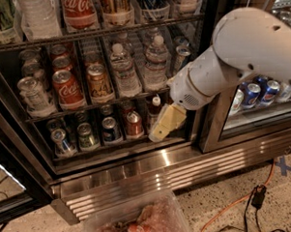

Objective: Pick water bottle from middle shelf of fridge

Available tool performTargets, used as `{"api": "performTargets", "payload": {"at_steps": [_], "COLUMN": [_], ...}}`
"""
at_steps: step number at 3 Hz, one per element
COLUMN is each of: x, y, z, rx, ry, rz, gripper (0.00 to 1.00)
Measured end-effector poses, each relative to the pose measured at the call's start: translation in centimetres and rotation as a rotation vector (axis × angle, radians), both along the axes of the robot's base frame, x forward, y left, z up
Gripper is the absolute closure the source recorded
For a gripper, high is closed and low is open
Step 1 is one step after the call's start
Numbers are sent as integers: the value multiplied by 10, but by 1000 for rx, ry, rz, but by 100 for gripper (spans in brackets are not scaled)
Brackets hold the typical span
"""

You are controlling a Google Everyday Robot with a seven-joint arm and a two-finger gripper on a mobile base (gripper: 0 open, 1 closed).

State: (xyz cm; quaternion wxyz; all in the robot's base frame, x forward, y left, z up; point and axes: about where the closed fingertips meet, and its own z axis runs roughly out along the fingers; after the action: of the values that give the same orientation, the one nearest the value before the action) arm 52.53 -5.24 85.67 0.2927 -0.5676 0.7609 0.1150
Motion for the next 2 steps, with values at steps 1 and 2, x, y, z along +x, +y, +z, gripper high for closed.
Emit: {"api": "performTargets", "payload": {"at_steps": [1, 2], "x": [23, 39], "y": [37, 62], "z": [-13, -20], "rx": [95, 137], "ry": [-37, -56], "rz": [-15, -30], "gripper": [0, 0]}}
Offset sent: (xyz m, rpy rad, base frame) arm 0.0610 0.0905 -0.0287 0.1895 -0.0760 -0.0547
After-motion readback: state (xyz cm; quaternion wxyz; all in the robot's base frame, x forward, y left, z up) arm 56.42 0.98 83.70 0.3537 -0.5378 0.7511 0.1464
